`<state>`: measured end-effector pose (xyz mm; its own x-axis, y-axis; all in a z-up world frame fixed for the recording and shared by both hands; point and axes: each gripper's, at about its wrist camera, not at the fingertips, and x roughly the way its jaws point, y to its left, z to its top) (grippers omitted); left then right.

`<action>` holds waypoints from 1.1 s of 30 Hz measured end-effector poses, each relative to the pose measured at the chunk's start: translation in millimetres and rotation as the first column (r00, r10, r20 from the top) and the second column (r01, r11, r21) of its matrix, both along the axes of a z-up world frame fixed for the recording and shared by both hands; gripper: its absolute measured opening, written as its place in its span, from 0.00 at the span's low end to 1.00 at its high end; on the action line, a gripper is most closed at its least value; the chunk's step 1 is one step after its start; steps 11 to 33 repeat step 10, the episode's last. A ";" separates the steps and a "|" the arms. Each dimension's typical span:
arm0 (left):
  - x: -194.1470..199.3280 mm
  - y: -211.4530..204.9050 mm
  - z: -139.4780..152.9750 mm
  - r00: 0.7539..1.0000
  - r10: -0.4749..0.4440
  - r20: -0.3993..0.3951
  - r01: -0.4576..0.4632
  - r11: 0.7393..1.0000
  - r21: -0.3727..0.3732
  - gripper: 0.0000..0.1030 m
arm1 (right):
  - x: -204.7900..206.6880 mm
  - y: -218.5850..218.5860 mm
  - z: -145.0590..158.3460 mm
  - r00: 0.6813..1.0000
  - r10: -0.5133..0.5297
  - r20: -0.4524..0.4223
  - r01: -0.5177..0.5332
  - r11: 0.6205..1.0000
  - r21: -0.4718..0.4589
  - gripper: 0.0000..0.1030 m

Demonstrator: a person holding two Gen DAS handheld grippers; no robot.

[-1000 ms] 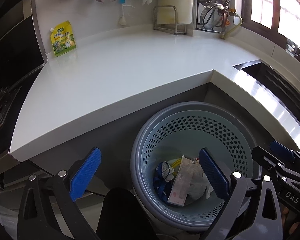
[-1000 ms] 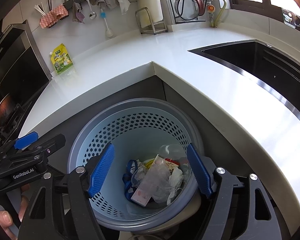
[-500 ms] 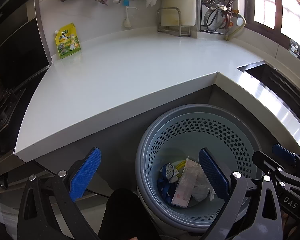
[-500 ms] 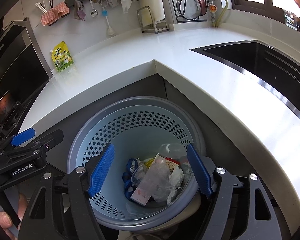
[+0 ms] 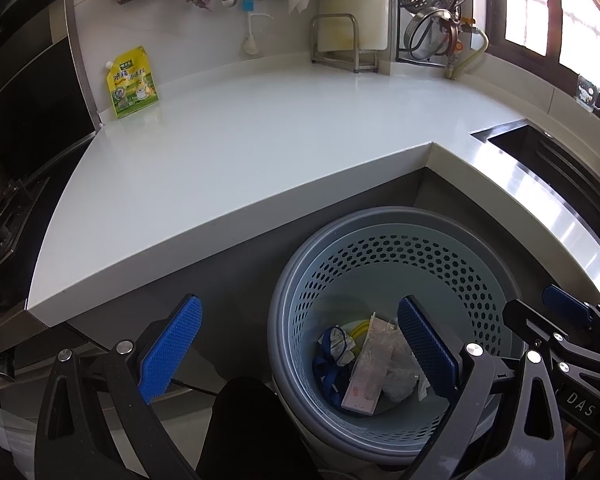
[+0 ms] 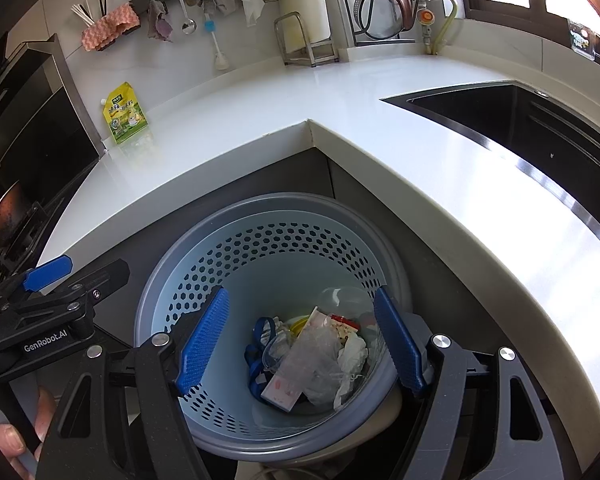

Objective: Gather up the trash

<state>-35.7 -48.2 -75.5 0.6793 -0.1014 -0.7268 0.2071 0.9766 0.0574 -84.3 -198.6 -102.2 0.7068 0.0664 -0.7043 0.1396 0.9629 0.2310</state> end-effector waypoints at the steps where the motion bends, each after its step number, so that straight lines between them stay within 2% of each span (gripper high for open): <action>1: 0.1 0.0 -0.1 1.000 0.001 -0.002 -0.001 1.000 0.000 0.94 | -0.1 0.0 0.1 1.000 0.001 0.001 -0.001 1.000 0.000 0.70; 33: 2.6 1.6 -1.5 1.000 0.008 -0.019 -0.008 1.000 -0.006 0.94 | 0.1 -0.4 0.2 1.000 0.001 0.001 -0.001 1.000 0.000 0.70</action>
